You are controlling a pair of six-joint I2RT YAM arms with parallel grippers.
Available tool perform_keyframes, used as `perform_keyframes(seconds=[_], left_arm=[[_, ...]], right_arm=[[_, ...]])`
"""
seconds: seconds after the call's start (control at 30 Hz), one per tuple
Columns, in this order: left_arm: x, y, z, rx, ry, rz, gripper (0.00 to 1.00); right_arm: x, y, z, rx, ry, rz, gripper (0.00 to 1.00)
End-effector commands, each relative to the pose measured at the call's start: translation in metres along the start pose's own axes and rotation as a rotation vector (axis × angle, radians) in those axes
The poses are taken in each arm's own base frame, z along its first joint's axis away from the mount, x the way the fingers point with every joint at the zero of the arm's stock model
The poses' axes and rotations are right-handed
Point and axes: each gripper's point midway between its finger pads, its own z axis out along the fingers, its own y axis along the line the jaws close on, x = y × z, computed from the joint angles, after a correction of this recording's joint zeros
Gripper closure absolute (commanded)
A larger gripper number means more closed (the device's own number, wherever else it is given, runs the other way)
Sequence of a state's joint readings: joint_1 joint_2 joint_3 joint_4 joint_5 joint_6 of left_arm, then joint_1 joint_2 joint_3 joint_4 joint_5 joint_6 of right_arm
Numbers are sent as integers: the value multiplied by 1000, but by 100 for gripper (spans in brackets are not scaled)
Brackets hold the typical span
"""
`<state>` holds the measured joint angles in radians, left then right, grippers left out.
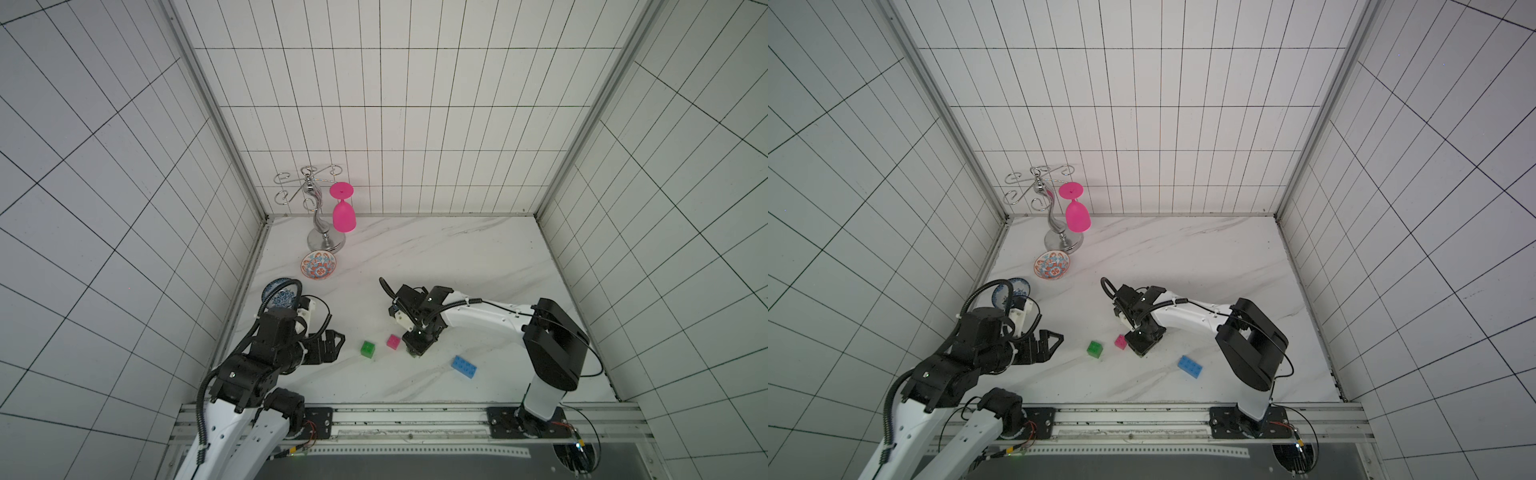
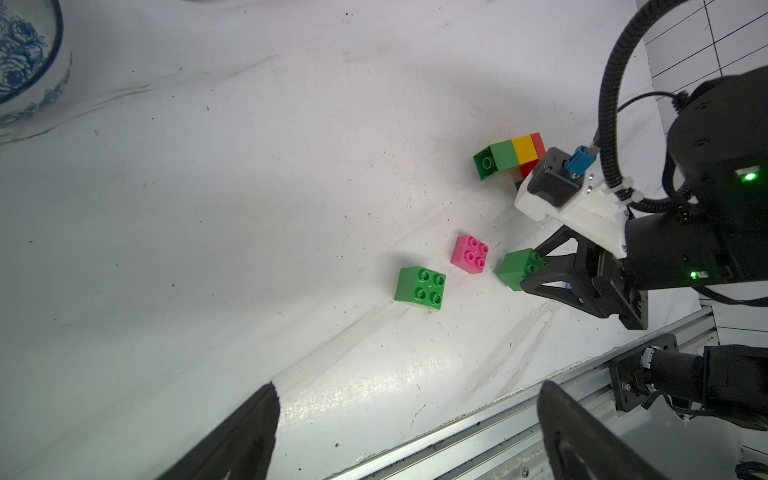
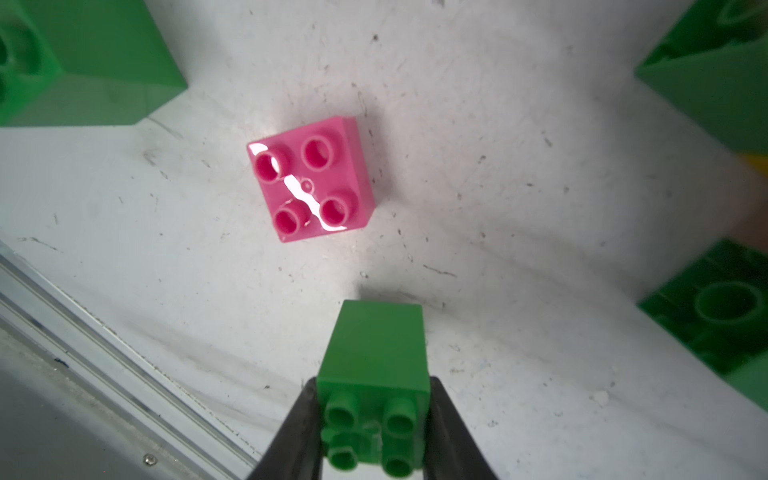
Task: Assemble the letter r with lego
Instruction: Pick up the lego brick from the center of the board, then assemble the lego brick with the lego brick.
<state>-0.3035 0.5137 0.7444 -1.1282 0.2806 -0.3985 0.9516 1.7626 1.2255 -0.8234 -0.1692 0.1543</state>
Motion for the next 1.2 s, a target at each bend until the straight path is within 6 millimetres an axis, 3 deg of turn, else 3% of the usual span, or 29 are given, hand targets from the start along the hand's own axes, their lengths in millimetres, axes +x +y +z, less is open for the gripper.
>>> perform_keyframes(seconds=[0.0, 0.17, 0.43, 0.7, 0.83, 1.17], left_arm=[[13, 3, 1, 5, 30, -37, 3], [37, 12, 8, -7, 102, -106, 3], [65, 16, -3, 7, 128, -191, 3], [92, 22, -15, 19, 130, -172, 3], [95, 23, -18, 23, 120, -168, 3], [82, 13, -24, 50, 100, -94, 3]], right_arm=[[-17, 12, -47, -6, -80, -1, 100], [-34, 31, -63, -68, -74, -112, 100], [-62, 62, -55, -31, -78, -270, 100], [-73, 98, -37, -35, -75, -352, 100], [-77, 105, -33, -31, -77, -367, 100], [-89, 105, -26, 16, -79, -384, 100]])
